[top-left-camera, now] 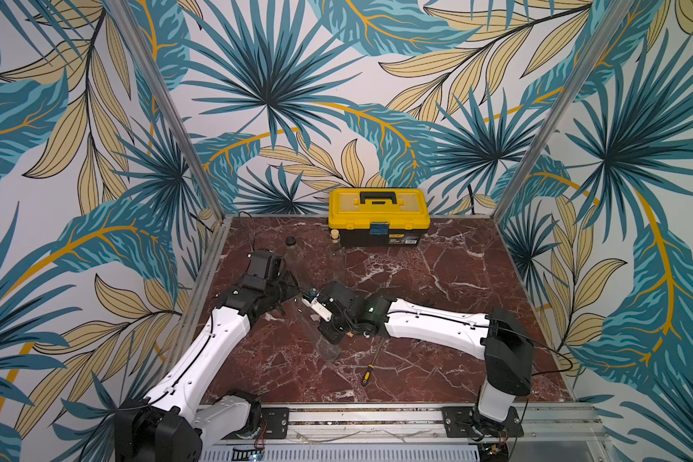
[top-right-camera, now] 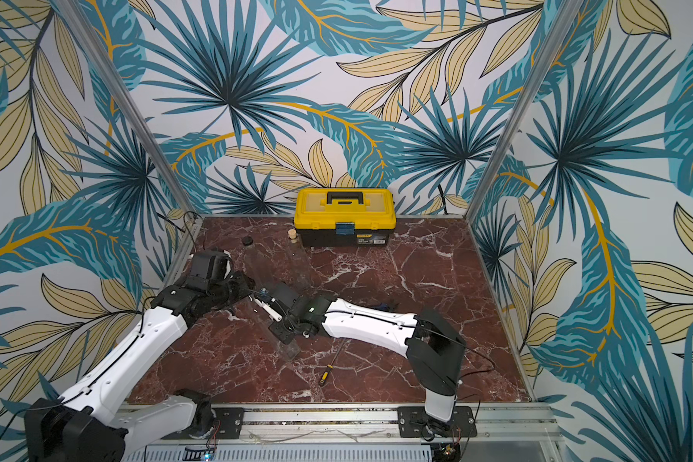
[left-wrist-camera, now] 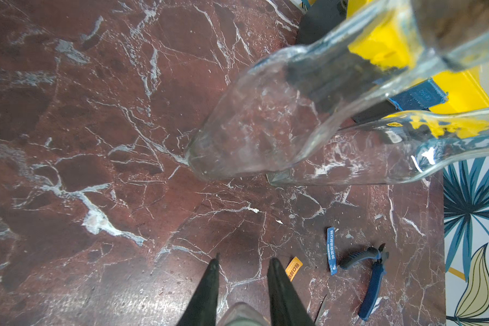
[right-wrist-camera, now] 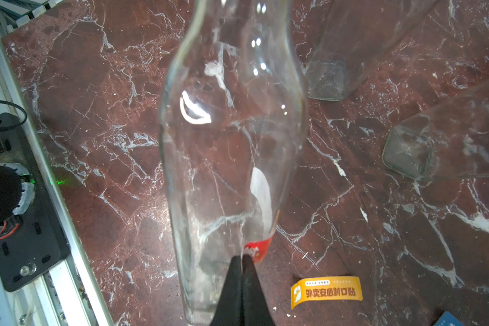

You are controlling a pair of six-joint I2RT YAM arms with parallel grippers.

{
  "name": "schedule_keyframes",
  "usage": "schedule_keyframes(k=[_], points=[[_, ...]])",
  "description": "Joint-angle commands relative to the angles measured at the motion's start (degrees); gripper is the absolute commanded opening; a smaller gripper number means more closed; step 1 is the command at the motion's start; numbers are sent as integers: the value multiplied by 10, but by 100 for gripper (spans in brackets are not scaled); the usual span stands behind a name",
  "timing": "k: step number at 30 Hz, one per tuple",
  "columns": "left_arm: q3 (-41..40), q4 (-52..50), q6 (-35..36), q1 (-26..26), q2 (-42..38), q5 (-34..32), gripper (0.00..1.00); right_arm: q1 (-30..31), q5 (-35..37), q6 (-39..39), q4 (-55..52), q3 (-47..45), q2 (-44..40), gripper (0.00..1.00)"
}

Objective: Remove the label from the bottle
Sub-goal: Tear open the label from the bottle.

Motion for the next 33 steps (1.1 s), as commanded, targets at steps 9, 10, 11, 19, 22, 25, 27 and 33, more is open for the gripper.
schedule_keyframes(k=[9,10,11,19,22,25,27,33], points=[[-20,-4,34,1,-33,36,0,-5,43,15,5,-18,-3,0],[-25,-4,36,1,-38,34,0,-6,43,17,8,-21,-5,0],[-29,-4,39,1,-43,33,0,-7,43,18,8,-22,-6,0],[-44,-11,69,7,-52,50,0,-19,31,42,21,-35,-11,0],[-43,-17,81,8,-43,57,0,-27,20,54,29,-41,-14,0],[-42,-23,91,9,-36,62,0,-33,13,62,36,-47,-18,0],[-42,-25,96,9,-32,65,0,-39,5,69,40,-53,-21,0],[-43,-32,111,15,-21,75,0,-47,-2,75,47,-61,-26,0]])
